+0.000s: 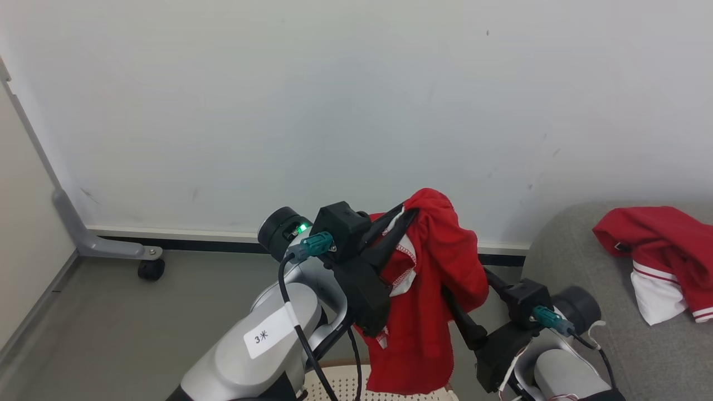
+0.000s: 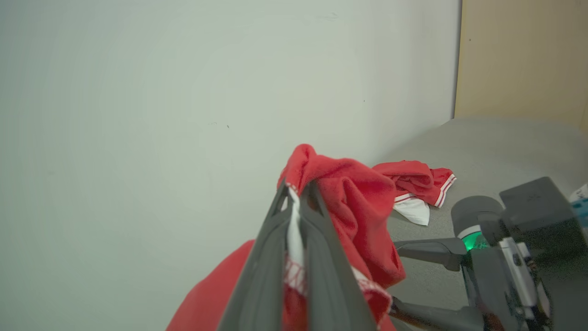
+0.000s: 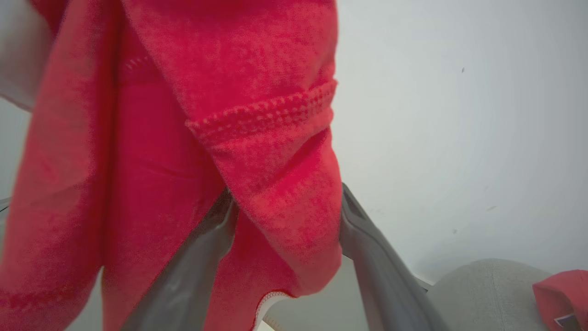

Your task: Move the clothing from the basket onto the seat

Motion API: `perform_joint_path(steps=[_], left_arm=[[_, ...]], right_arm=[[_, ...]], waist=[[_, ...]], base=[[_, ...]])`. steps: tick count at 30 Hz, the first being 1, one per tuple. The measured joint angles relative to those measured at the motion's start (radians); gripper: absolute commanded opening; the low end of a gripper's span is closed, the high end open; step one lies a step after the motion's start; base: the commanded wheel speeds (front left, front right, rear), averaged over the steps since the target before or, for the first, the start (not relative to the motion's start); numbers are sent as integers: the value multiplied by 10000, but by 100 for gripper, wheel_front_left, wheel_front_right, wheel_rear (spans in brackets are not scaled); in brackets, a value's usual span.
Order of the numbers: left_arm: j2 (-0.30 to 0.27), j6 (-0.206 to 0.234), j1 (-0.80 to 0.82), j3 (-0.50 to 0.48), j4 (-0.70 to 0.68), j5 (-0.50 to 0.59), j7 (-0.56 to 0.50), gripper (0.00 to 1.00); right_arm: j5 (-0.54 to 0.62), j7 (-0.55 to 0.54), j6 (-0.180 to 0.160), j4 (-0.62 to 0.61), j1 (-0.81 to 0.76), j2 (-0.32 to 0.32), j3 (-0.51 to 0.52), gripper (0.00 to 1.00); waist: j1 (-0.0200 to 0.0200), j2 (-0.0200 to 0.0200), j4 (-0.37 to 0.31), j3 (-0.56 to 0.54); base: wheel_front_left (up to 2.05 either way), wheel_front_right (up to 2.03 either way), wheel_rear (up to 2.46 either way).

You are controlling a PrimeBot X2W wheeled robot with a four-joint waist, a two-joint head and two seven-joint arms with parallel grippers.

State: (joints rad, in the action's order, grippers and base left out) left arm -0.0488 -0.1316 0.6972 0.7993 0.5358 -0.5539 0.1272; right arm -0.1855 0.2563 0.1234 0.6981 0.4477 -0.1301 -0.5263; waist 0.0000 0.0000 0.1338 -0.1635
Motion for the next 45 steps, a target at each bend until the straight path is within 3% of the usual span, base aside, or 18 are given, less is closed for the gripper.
perform_joint_path(steps=[5, 6, 7, 8, 9, 17, 18, 19, 20, 21, 33, 45], left_arm=[[-27, 0, -29, 69, -370, -61, -205, 0], [-36, 0, -47, 79, -426, -73, -230, 0], [-58, 0, -69, 82, -489, -81, -280, 0], [-77, 0, -96, 82, -543, -88, -295, 0], [-100, 0, -113, 81, -579, -102, -307, 0], [-487, 176, -470, -192, -851, -251, -466, 2], [-564, 194, -530, -236, -853, -255, -466, 33], [-631, 240, -598, -282, -857, -276, -466, 47], [-683, 270, -680, -324, -857, -351, -466, 89], [-727, 278, -767, -357, -861, -462, -466, 100], [-1164, 715, -1853, -715, -897, -644, -128, 100], [-1012, 901, -3048, -554, -1289, -686, 556, 100]], right_arm=[[-71, 0, 2, 123, 430, -69, -1028, 100], [-109, 0, 2, 150, 466, -56, -1168, 86], [-159, 0, 4, 174, 497, -38, -1248, 55], [-257, 0, 8, 184, 523, -27, -1294, 17], [-332, 0, 8, 205, 542, -17, -1336, 0], [-941, 0, 12, 207, 559, -27, -1590, 0], [-1037, 0, 12, 192, 564, -35, -1563, 0], [-1183, 0, 12, 169, 569, -52, -1515, 0], [-1296, 0, 12, 155, 576, -82, -1461, 0], [-1360, 0, 12, 142, 584, -134, -1398, 0], [-1893, -2, 12, -180, 772, -1030, -437, 0], [-1952, 0, -130, -940, 361, -2063, 278, 0]], waist=[[0, 0, 86, 28], [0, 0, 101, 36], [0, 0, 115, 46], [0, 0, 126, 56], [0, 0, 136, 66], [0, 0, 71, 145], [0, 0, 38, 157], [0, 0, 1, 169], [0, 0, -38, 182], [0, 0, -80, 194], [1, 0, -758, 356], [0, 0, -1743, 532]], base=[[0, 0, 0], [0, 0, 0], [0, 0, 0], [0, 0, 0], [0, 0, 0], [0, 0, 0], [0, 0, 0], [0, 0, 0], [0, 0, 0], [0, 0, 0], [0, 0, 0], [0, 0, 0]])
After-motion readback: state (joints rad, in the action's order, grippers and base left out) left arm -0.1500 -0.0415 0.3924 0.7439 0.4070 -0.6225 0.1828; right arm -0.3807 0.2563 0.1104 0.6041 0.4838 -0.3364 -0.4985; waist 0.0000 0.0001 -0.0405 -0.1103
